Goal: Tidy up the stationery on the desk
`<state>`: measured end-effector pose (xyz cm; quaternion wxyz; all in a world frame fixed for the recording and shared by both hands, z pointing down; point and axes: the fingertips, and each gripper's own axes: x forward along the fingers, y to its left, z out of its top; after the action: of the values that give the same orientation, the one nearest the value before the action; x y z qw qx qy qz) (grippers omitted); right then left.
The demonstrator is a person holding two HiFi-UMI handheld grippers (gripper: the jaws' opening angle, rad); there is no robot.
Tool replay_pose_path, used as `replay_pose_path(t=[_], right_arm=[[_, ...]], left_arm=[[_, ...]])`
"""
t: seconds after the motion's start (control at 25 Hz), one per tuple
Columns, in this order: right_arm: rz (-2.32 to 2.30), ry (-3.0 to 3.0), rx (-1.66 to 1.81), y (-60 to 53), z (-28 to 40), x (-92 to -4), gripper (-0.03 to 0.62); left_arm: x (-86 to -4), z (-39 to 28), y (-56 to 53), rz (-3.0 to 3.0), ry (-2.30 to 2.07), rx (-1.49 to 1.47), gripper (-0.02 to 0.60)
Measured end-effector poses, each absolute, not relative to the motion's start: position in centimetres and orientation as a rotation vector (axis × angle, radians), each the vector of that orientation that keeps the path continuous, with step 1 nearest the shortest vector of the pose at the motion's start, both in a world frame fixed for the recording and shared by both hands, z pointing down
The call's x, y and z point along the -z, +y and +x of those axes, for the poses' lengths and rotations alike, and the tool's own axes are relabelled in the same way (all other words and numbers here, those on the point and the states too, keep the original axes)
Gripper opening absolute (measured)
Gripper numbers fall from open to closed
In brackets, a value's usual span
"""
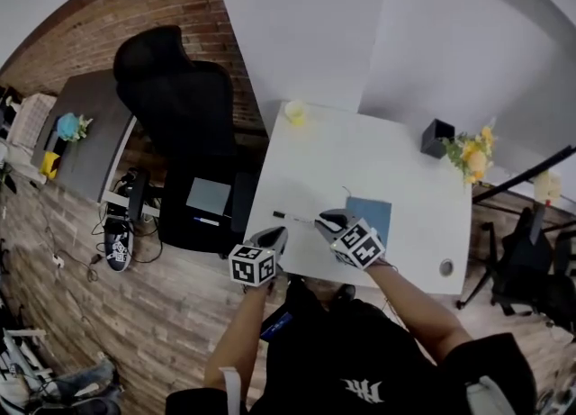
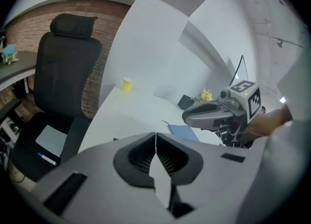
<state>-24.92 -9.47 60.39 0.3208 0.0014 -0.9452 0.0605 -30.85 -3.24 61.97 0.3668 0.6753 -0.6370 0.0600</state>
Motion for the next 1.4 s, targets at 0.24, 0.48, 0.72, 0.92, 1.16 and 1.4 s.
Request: replay_pose_path(t=[0.24,0.48,0.72,0.92,1.16,1.4], right_arm=[[-0.047,-2.408,-0.15,-7.8,-29.1,-63.9,0.091],[-0.06,-2.306,-0.1,-7.1,-30.6,-67.9,0.114],[-0.084,-2.225,0.026,-7.4,-31.5,-70.7,0.12],[-0.101,-2.188,0.08,-7.4,-32.2,-71.4,0.12],[-0.11,-2.146,0.09,-7.3,-32.3,-72.6,0.118],[-0.109,-2.123,0.09,-7.1,-32.0,-73.0,0.1]], left_arm=[[-64.1,-34.5,-2.4,1.711,-1.601,-0.144,0.008],[-66.5,-35.7,-1.4,1.704,-1.533,-0.176,0.008],[-67.8,-36.6,-1.0,1.726,-1.486,-0.185,0.009],[-68.6,-37.0,-0.6,1.722,-1.465,-0.156,0.008],[-68.8,-37.0,-0.6,1.729,-1.45,-0.145,0.008],[-69.0,-37.0,-0.4,1.728,-1.443,-0.141,0.008]])
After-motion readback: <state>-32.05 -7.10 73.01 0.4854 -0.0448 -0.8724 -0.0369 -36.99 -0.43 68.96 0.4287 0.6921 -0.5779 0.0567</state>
